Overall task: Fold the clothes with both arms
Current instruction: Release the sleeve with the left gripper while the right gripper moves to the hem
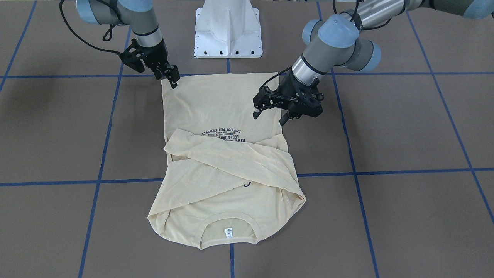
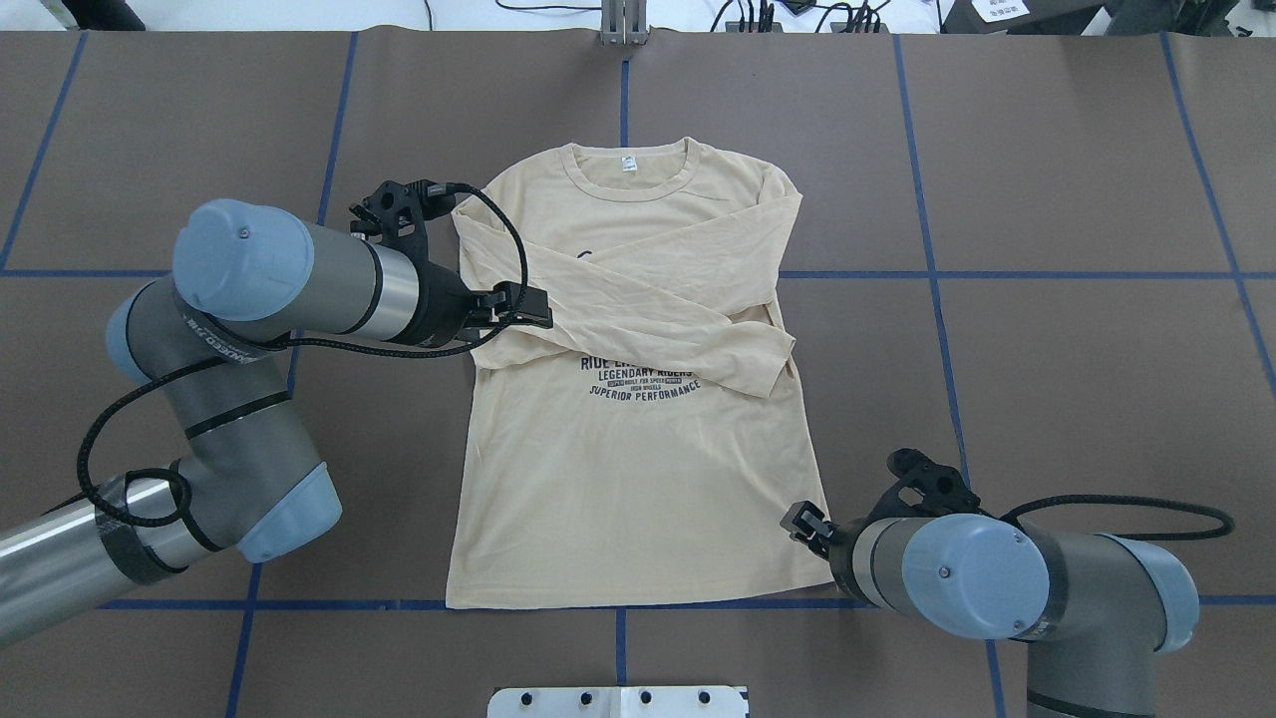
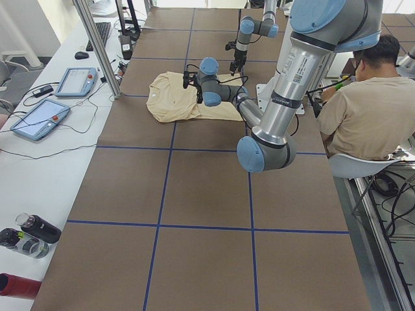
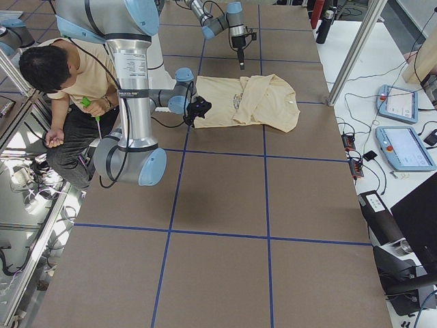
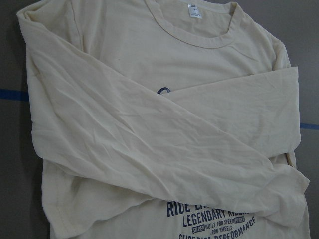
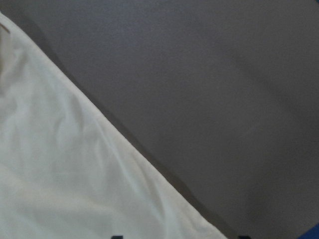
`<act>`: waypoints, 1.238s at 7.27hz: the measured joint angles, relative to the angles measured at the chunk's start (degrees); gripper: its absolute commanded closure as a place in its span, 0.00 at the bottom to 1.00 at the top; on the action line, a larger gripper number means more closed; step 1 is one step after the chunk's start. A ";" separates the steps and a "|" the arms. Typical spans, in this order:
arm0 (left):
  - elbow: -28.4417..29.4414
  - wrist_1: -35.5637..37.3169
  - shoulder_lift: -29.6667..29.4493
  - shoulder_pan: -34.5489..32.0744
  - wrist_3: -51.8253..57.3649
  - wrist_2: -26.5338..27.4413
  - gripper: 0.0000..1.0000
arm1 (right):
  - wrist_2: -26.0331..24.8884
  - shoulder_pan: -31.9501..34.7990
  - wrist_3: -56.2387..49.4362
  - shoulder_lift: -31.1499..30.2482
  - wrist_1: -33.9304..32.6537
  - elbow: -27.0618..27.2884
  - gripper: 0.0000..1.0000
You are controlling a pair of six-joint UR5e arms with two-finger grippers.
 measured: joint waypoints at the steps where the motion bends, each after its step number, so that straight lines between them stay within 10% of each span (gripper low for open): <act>1: 0.03 0.00 0.00 0.00 -0.03 0.00 0.02 | -0.02 -0.13 0.12 -0.27 0.05 -0.48 0.19; 9: 0.20 0.00 0.07 -0.03 0.21 0.03 0.02 | -0.02 -0.79 2.46 -0.52 0.09 -0.62 0.30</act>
